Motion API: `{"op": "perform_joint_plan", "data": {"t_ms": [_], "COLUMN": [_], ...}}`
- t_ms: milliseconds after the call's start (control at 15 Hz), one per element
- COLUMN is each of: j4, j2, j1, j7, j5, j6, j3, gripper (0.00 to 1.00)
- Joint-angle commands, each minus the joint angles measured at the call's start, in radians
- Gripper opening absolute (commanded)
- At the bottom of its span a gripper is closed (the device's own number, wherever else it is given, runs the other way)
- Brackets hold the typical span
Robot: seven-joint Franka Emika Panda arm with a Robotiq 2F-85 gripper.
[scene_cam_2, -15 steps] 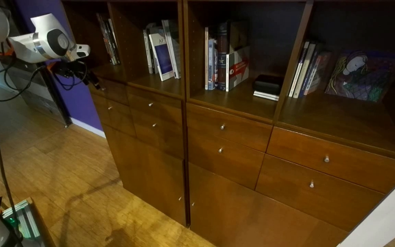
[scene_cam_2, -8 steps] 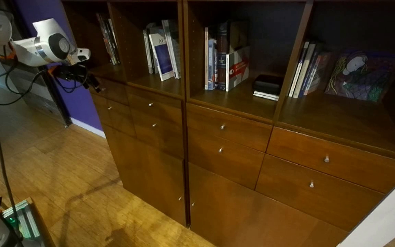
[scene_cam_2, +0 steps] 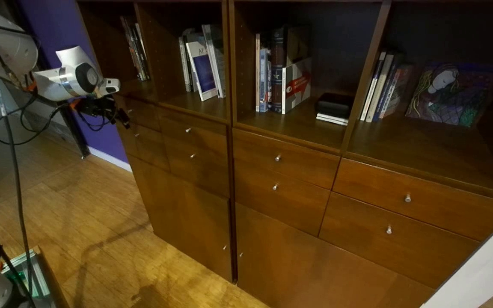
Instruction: Open the far left bottom drawer
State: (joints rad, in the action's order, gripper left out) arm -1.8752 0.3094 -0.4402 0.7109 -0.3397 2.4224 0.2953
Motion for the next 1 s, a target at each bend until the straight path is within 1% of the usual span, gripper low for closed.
{"op": "perform_joint_plan", "data": {"t_ms": [0, 400, 800, 867, 933], "j4": [0.014, 0.046, 0.089, 0.096, 0.103], "j2": [0.054, 0.131, 0.189, 0.197, 0.204], "j1": [-0.058, -0.112, -0.165, -0.174, -0.181], "j7": [0.054, 0.103, 0.135, 0.136, 0.135], "j5": [-0.06, -0.077, -0.092, -0.093, -0.089], "j6": [0.054, 0.133, 0.187, 0.195, 0.199], "j3": [-0.069, -0.143, -0.217, -0.229, -0.238], "gripper": [1.0, 1.0, 0.99, 0.81, 0.74]}}
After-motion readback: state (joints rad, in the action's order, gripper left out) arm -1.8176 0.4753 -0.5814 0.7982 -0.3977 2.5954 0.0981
